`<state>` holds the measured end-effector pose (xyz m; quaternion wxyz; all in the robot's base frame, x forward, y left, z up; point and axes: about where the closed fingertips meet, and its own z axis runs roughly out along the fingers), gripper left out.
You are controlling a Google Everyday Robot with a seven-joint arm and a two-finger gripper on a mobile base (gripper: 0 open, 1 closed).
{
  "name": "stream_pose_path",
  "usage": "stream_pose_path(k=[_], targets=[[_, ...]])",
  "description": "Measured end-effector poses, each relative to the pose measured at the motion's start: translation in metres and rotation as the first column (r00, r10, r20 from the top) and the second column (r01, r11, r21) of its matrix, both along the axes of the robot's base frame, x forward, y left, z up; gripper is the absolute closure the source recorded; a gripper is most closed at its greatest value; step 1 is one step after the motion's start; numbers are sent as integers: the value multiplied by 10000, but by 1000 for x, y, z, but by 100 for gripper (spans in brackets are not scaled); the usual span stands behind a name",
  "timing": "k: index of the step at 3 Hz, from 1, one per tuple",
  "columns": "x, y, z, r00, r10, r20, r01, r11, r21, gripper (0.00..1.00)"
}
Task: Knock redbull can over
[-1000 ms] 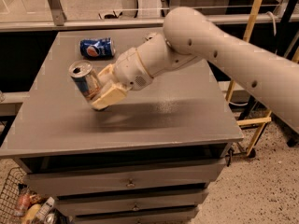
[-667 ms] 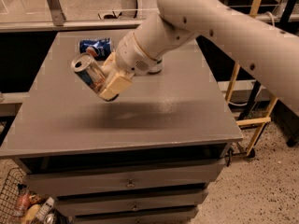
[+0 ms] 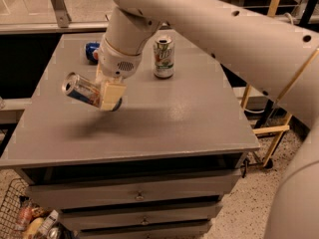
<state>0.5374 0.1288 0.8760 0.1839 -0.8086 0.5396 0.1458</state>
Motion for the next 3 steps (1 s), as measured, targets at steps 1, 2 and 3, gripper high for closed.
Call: stream_pose_path(k=[1,2,3], targets=[[2,0,5,9990,-1,442,33,9975,-710,100],[6,1,0,9915,520,1194,-218,9701,-2415,100],[21,2,-12,9814,1180,1513,-565,9314,-3597,100]])
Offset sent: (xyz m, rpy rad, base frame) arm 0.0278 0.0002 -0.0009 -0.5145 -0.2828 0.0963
